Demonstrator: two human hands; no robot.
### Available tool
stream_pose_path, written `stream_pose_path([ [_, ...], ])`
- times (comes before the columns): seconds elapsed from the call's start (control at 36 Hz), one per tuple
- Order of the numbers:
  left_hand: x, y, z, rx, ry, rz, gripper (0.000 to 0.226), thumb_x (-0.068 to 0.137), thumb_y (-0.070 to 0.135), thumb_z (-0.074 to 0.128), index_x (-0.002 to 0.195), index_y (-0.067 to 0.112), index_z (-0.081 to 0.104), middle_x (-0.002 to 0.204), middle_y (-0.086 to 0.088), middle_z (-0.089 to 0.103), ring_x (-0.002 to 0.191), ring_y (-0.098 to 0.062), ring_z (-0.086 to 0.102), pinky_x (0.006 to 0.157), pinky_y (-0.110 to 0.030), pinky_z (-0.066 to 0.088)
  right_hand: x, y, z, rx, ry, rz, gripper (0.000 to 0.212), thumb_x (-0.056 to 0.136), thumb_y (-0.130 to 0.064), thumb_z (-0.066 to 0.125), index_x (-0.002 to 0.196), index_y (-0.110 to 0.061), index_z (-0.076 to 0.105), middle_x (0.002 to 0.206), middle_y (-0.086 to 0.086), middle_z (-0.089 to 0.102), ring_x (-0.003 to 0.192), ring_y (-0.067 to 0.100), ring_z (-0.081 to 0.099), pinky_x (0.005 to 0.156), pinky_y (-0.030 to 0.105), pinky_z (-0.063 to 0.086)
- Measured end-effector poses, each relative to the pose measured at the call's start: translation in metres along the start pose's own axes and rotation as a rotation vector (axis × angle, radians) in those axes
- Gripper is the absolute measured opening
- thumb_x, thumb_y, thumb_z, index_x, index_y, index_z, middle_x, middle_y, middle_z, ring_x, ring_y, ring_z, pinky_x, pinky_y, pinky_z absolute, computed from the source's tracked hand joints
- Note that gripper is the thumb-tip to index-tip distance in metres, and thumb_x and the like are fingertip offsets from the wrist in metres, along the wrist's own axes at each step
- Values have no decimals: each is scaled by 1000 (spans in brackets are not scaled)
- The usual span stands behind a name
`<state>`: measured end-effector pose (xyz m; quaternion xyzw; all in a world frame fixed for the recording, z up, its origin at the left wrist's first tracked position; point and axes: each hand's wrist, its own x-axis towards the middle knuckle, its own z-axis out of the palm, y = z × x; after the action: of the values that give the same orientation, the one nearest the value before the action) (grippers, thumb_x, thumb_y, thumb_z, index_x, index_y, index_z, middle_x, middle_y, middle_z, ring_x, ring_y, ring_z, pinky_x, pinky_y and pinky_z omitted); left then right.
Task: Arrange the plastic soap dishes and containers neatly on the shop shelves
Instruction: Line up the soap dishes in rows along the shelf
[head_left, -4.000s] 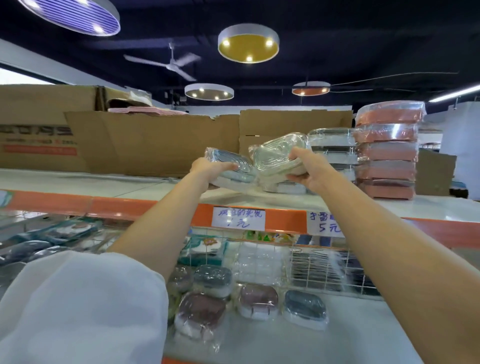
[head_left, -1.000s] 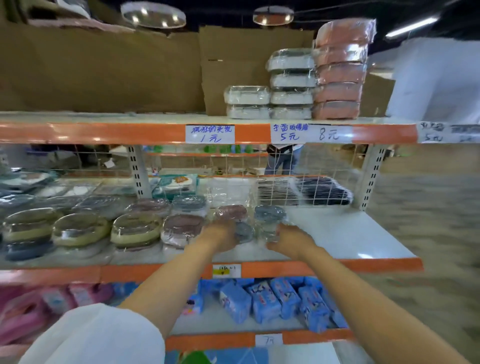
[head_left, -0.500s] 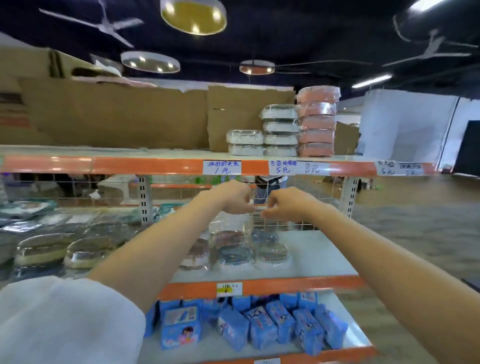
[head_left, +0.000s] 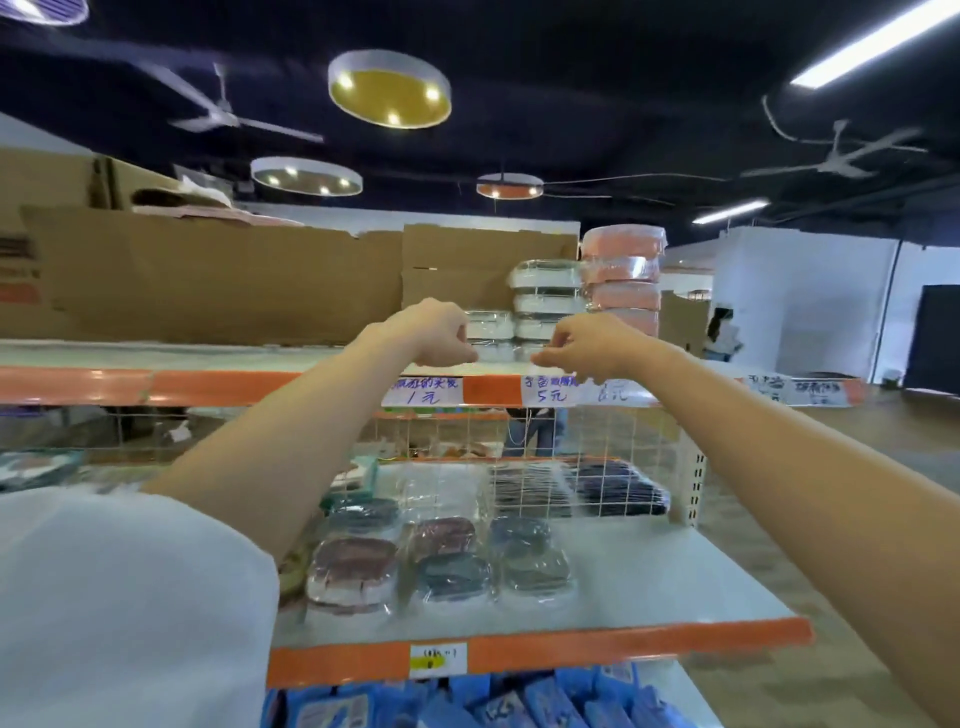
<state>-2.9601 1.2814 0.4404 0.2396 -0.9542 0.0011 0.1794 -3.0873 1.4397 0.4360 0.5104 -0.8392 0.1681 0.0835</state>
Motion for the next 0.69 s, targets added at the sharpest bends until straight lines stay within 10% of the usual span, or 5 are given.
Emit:
stream_pose_path([
  [0.42,140,-17,24,25,101,-213,45,93,40,52,59,11,44,62,-3,47,54,-21,44,56,-29,37,138,114,-9,119,183,86,37,98,-39,49,77,-9,52,65,4,54,59,18,56,75,34,54],
  [0.69,213,-26,22,48,112,-258,45,95,46,49,104,4,62,98,-8,62,86,-25,60,72,-34,49,209,154,-17,234,278,146,36,99,-37,47,71,-15,48,76,5,59,64,17,60,58,25,51],
])
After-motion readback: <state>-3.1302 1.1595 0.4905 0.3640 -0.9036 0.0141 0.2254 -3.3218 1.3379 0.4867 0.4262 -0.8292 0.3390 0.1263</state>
